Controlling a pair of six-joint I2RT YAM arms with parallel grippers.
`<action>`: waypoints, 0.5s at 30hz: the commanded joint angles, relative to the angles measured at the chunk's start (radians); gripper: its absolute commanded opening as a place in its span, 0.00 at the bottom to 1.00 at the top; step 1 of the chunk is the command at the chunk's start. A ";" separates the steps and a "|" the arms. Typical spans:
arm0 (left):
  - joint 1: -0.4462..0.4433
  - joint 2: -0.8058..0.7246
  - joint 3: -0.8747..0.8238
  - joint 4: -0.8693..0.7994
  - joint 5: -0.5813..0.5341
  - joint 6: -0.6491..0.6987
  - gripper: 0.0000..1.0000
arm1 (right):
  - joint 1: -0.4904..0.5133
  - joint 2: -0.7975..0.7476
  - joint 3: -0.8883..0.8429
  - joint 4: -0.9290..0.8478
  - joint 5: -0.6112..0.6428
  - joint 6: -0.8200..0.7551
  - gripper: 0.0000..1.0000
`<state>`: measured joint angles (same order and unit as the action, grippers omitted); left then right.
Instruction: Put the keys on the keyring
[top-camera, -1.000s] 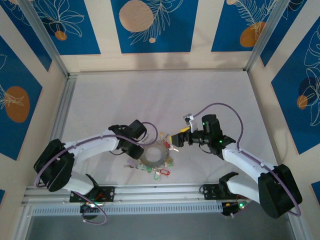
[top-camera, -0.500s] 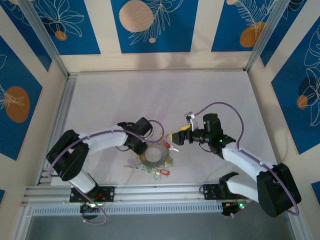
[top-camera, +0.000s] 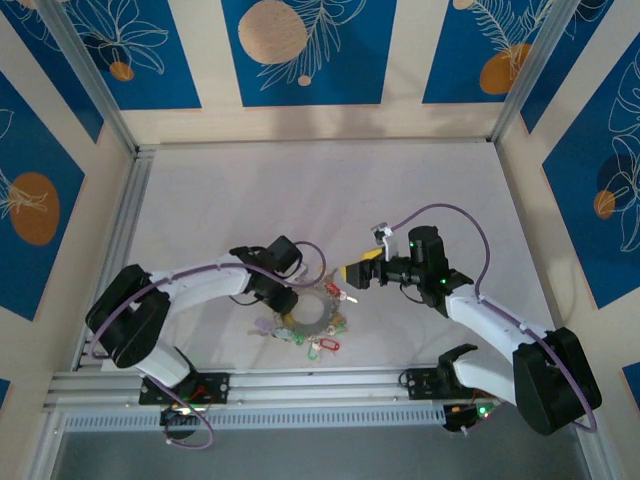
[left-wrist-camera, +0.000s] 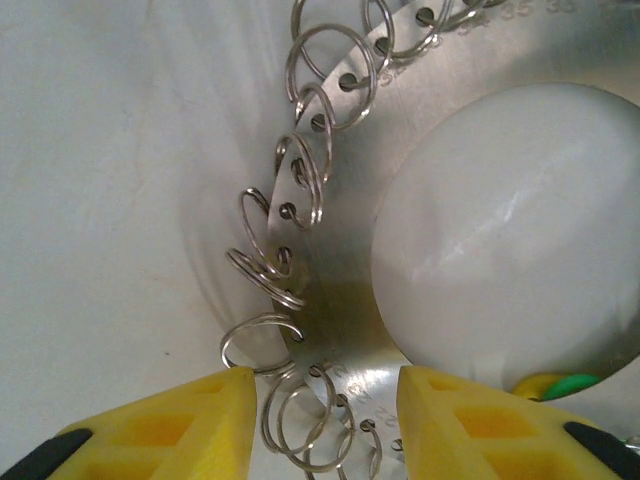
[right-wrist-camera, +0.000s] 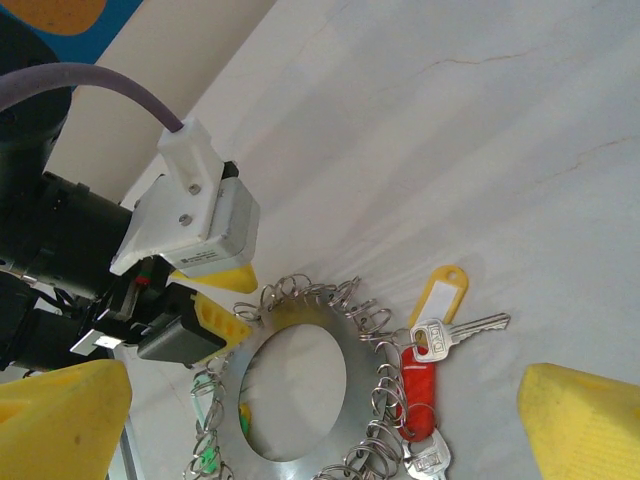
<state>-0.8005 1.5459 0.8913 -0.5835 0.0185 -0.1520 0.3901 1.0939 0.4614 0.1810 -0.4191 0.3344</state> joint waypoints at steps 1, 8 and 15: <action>0.002 -0.018 -0.016 -0.008 0.014 -0.019 0.41 | -0.004 -0.024 -0.019 0.015 -0.021 0.003 0.99; -0.010 -0.024 -0.015 -0.034 -0.034 -0.022 0.37 | -0.005 -0.032 -0.020 0.011 -0.023 -0.003 0.99; -0.012 -0.042 -0.028 -0.065 -0.037 -0.022 0.32 | -0.005 -0.032 -0.027 0.021 -0.025 -0.004 0.99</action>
<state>-0.8021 1.5318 0.8764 -0.6022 -0.0025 -0.1669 0.3901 1.0809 0.4461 0.1936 -0.4229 0.3340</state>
